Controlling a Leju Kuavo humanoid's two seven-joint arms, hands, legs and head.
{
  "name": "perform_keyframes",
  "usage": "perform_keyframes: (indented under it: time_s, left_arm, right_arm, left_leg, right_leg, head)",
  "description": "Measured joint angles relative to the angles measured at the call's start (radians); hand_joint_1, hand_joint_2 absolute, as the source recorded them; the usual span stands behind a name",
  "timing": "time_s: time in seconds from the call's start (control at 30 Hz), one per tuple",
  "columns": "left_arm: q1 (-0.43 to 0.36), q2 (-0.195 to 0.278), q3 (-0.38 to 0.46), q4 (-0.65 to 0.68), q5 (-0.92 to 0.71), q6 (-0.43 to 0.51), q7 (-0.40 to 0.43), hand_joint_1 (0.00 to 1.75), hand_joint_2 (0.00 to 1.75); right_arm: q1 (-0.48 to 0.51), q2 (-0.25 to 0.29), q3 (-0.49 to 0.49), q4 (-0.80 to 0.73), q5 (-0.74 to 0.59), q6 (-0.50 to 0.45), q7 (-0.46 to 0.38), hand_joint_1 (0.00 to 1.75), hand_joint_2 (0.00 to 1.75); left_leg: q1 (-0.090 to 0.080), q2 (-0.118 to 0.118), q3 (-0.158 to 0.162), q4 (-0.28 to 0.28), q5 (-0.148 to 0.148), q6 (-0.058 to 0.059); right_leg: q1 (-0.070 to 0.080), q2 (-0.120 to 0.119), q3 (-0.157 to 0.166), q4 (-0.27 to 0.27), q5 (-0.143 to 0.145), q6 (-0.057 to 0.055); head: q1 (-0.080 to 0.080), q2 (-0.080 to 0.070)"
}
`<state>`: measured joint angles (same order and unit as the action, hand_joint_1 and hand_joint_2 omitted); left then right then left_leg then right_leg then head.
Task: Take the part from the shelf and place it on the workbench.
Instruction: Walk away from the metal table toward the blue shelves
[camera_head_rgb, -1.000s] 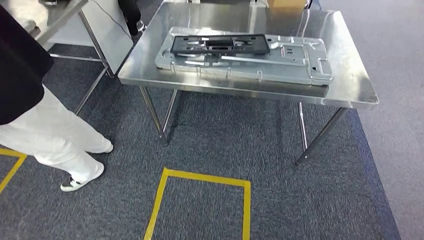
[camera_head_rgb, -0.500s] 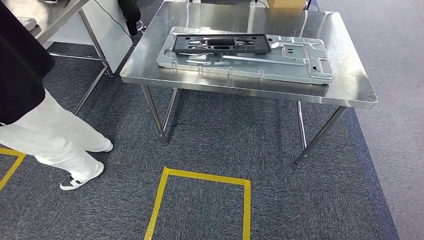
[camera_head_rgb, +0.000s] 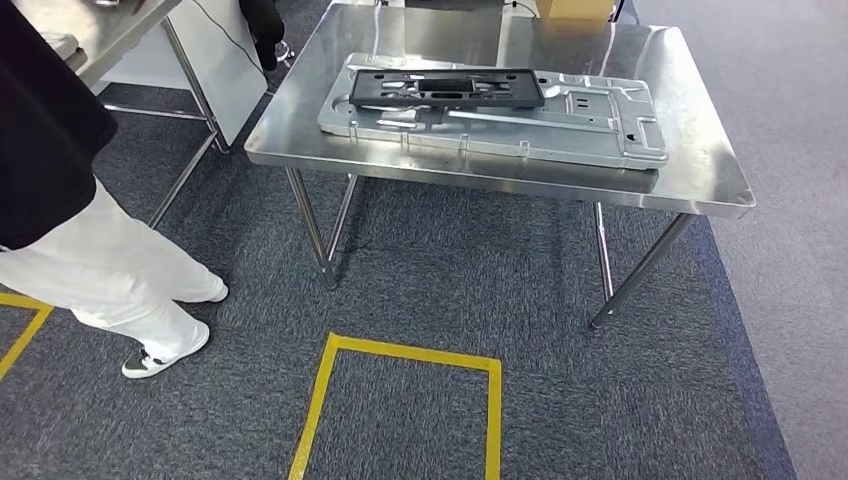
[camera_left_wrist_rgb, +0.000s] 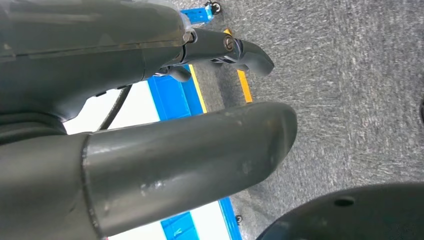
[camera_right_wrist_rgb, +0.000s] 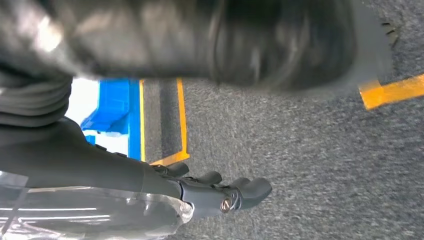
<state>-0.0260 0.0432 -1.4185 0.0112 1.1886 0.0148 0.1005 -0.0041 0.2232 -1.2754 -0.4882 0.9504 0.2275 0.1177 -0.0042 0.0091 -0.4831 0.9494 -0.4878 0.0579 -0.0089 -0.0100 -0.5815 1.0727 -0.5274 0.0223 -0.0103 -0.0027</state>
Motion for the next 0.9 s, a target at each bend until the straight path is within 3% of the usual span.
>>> perform_keyframes:
  time_s: [0.07, 0.1, 0.13, 0.17, 0.2, 0.27, 0.33, 0.4, 0.47, 0.5, 0.57, 0.63, 0.67, 0.7, 0.73, 0.8, 0.83, 0.9]
  left_arm:
    - [0.000, -0.003, 0.000, 0.000, 0.001, 0.000, 0.001, 0.00, 0.00]
    - [0.001, -0.004, 0.000, 0.000, 0.002, -0.001, 0.002, 0.00, 0.00]
    - [0.002, -0.004, 0.000, 0.000, 0.004, -0.001, 0.003, 0.00, 0.00]
    - [0.002, -0.005, 0.000, 0.000, 0.006, -0.001, 0.003, 0.00, 0.00]
    - [0.002, -0.006, 0.000, 0.000, 0.008, -0.002, 0.004, 0.00, 0.00]
    - [0.000, -0.008, 0.000, 0.000, 0.012, -0.002, 0.004, 0.00, 0.00]
    - [-0.002, -0.009, 0.000, 0.000, 0.014, -0.002, 0.004, 0.00, 0.00]
    - [0.000, -0.009, 0.001, 0.000, 0.018, -0.002, 0.004, 0.00, 0.00]
    - [0.002, -0.008, 0.003, 0.000, 0.026, -0.002, 0.005, 0.00, 0.00]
    - [0.002, -0.008, 0.004, 0.000, 0.030, -0.002, 0.005, 0.00, 0.00]
    - [0.000, -0.009, 0.007, 0.000, 0.039, -0.001, 0.004, 0.00, 0.00]
    - [0.001, -0.010, 0.012, 0.000, 0.049, 0.003, 0.003, 0.00, 0.00]
    - [0.002, -0.010, 0.016, 0.000, 0.056, 0.005, 0.003, 0.00, 0.00]
    - [0.003, -0.011, 0.021, 0.000, 0.061, 0.007, 0.003, 0.00, 0.00]
    - [0.003, -0.011, 0.024, 0.000, 0.065, 0.009, 0.002, 0.00, 0.00]
    - [0.000, -0.011, 0.027, 0.000, 0.069, 0.012, 0.002, 0.00, 0.00]
    - [-0.001, -0.011, 0.029, 0.000, 0.070, 0.014, 0.001, 0.00, 0.00]
    - [0.000, -0.011, 0.033, 0.000, 0.074, 0.015, 0.000, 0.00, 0.00]
  right_arm:
    - [-0.001, -0.003, -0.001, 0.005, 0.008, -0.003, -0.001, 0.00, 0.00]
    - [-0.001, -0.005, -0.004, 0.008, 0.013, -0.004, -0.002, 0.00, 0.00]
    - [-0.002, -0.007, -0.008, 0.012, 0.019, -0.006, -0.003, 0.00, 0.00]
    - [-0.002, -0.010, -0.012, 0.015, 0.025, -0.007, -0.004, 0.00, 0.00]
    - [-0.003, -0.012, -0.016, 0.018, 0.030, -0.008, -0.004, 0.00, 0.00]
    - [-0.003, -0.017, -0.022, 0.025, 0.038, -0.005, -0.006, 0.00, 0.00]
    - [-0.005, -0.018, -0.026, 0.033, 0.043, 0.001, -0.008, 0.00, 0.87]
    - [-0.009, -0.020, -0.029, 0.039, 0.048, 0.005, -0.009, 0.00, 1.75]
    - [-0.012, -0.022, -0.031, 0.045, 0.061, 0.010, -0.012, 0.00, 1.75]
    - [-0.012, -0.024, -0.031, 0.048, 0.068, 0.014, -0.015, 0.00, 1.75]
    - [-0.010, -0.027, -0.032, 0.054, 0.083, 0.021, -0.025, 0.00, 1.75]
    - [-0.008, -0.029, -0.032, 0.058, 0.099, 0.025, -0.038, 0.00, 1.75]
    - [-0.007, -0.030, -0.032, 0.060, 0.107, 0.026, -0.045, 0.00, 1.75]
    - [-0.008, -0.031, -0.031, 0.060, 0.114, 0.026, -0.052, 0.00, 1.75]
    - [-0.008, -0.031, -0.031, 0.061, 0.120, 0.027, -0.057, 0.00, 1.75]
    - [-0.007, -0.032, -0.031, 0.062, 0.125, 0.030, -0.061, 0.00, 1.75]
    - [-0.007, -0.032, -0.031, 0.062, 0.127, 0.032, -0.062, 0.00, 1.75]
    - [-0.009, -0.033, -0.030, 0.063, 0.131, 0.036, -0.066, 0.00, 1.75]
  left_leg:
    - [-0.001, -0.003, -0.011, 0.002, 0.007, 0.004]
    - [-0.001, -0.007, -0.018, 0.006, 0.008, 0.004]
    - [0.000, -0.013, -0.024, 0.011, 0.009, 0.003]
    - [0.001, -0.021, -0.029, 0.018, 0.008, 0.002]
    - [0.003, -0.030, -0.034, 0.026, 0.007, -0.001]
    - [0.006, -0.049, -0.045, 0.047, 0.000, -0.013]
    - [0.005, -0.064, -0.058, 0.063, -0.003, -0.028]
    - [0.006, -0.078, -0.066, 0.065, 0.001, -0.042]
    - [0.009, -0.067, -0.079, 0.086, -0.014, -0.053]
    - [0.010, -0.053, -0.096, 0.121, -0.039, -0.058]
    - [0.013, -0.024, -0.148, 0.242, -0.110, -0.068]
    - [0.016, -0.016, -0.185, 0.337, -0.145, -0.073]
    - [0.016, -0.013, -0.178, 0.334, -0.135, -0.073]
    - [0.016, -0.009, -0.152, 0.291, -0.108, -0.070]
    - [0.014, 0.007, -0.111, 0.219, -0.073, -0.063]
    - [0.005, 0.049, -0.045, 0.090, -0.033, -0.048]
    - [0.000, 0.062, -0.031, 0.058, -0.027, -0.042]
    - [-0.005, 0.050, -0.033, 0.046, -0.025, -0.033]
  right_leg:
    - [-0.003, 0.005, -0.053, 0.125, -0.076, 0.004]
    - [-0.005, 0.005, -0.074, 0.180, -0.099, 0.006]
    - [-0.007, 0.006, -0.080, 0.206, -0.102, 0.008]
    - [-0.010, 0.006, -0.067, 0.192, -0.086, 0.010]
    - [-0.013, 0.010, -0.037, 0.142, -0.056, 0.012]
    - [-0.018, 0.040, 0.035, 0.013, -0.011, 0.012]
    - [-0.017, 0.057, 0.062, -0.042, -0.004, 0.004]
    - [-0.015, 0.043, 0.057, -0.042, -0.001, -0.009]
    - [-0.016, 0.023, 0.055, -0.046, 0.006, -0.024]
    - [-0.017, 0.012, 0.053, -0.049, 0.009, -0.032]
    - [-0.015, -0.011, 0.047, -0.050, 0.011, -0.039]
    - [-0.011, -0.034, 0.043, -0.049, 0.012, -0.040]
    - [-0.010, -0.046, 0.043, -0.049, 0.012, -0.040]
    - [-0.008, -0.056, 0.044, -0.048, 0.012, -0.040]
    - [-0.007, -0.067, 0.046, -0.049, 0.012, -0.040]
    - [-0.002, -0.087, 0.049, -0.048, 0.011, -0.035]
    - [-0.001, -0.098, 0.050, -0.049, 0.011, -0.031]
    - [0.000, -0.118, 0.055, -0.053, 0.012, -0.021]
  head:
    - [0.000, 0.000]
    - [0.000, 0.000]
    - [0.000, 0.000]
    - [0.000, 0.000]
    - [0.000, 0.000]
    - [0.000, 0.000]
    - [0.000, 0.000]
    - [-0.001, 0.000]
    - [-0.001, 0.000]
    - [-0.001, 0.000]
    - [-0.002, 0.000]
    - [-0.002, 0.000]
    - [-0.002, 0.000]
    - [-0.002, 0.000]
    - [-0.002, 0.000]
    - [-0.001, 0.000]
    - [-0.001, 0.000]
    - [-0.001, 0.000]
